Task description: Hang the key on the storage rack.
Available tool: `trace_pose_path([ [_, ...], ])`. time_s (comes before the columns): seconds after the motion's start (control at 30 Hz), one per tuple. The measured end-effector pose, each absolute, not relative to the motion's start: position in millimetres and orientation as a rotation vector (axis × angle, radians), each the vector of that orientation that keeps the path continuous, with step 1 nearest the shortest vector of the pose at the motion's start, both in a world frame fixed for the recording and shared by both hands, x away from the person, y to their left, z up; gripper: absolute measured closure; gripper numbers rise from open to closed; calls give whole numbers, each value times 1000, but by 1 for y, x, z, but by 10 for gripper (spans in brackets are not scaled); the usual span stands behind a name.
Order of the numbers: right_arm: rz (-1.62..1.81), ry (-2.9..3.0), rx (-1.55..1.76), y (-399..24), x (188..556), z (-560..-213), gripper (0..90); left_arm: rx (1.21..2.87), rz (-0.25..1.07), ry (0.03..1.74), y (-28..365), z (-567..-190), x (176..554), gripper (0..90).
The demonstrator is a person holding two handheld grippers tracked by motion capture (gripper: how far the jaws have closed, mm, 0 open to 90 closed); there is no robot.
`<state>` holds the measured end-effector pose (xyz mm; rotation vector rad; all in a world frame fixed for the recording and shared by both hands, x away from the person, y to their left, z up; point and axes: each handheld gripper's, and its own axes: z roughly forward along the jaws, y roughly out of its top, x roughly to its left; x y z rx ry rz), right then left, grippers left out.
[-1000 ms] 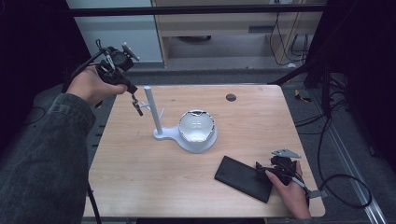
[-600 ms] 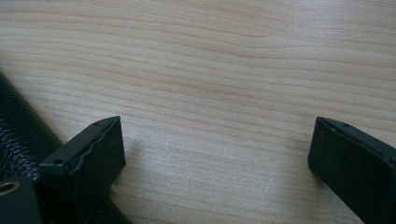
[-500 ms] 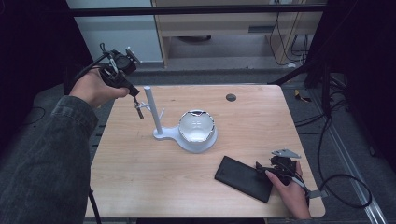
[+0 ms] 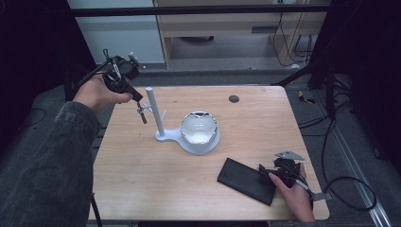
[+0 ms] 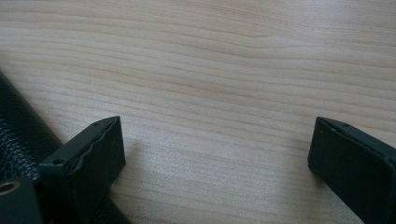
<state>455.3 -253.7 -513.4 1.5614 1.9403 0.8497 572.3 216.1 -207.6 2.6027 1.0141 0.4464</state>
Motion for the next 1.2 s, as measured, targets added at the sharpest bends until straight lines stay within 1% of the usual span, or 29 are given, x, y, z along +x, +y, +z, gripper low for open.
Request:
trace_pose_path([
  [0.37,852,1936,1572,-253,455,-513,41,2557,473,1043,213,-209,578,835],
  [0.63,851,1939,1565,-254,455,-513,41,2571,478,1036,211,-214,582,835],
  [0.73,852,1937,1569,-253,455,-513,41,2569,491,1039,212,-215,583,834],
  [0.77,851,1939,1566,-254,455,-513,41,2535,518,1046,213,-215,582,832],
  [0.8,852,1938,1569,-254,455,-513,41,2518,542,1039,214,-214,580,795],
  [0.83,852,1938,1569,-254,455,-513,41,2497,555,1042,215,-212,578,660],
  [0.87,852,1940,1565,-254,455,-513,41,2475,574,1042,216,-209,575,565],
  [0.9,853,1939,1568,-254,455,-513,40,2453,599,1031,218,-205,570,524],
  [0.93,853,1939,1568,-254,455,-513,40,2453,599,1031,218,-205,570,512],
  [0.97,854,1942,1567,-254,455,-513,40,2422,619,999,219,-200,560,480],
  [1.07,854,1942,1567,-254,455,-513,40,2397,647,988,218,-196,551,408],
  [1.1,850,1944,1564,-254,455,-513,41,2367,653,957,216,-195,540,392],
  [1.2,851,1941,1566,-254,455,-513,40,2368,659,937,212,-198,533,321],
])
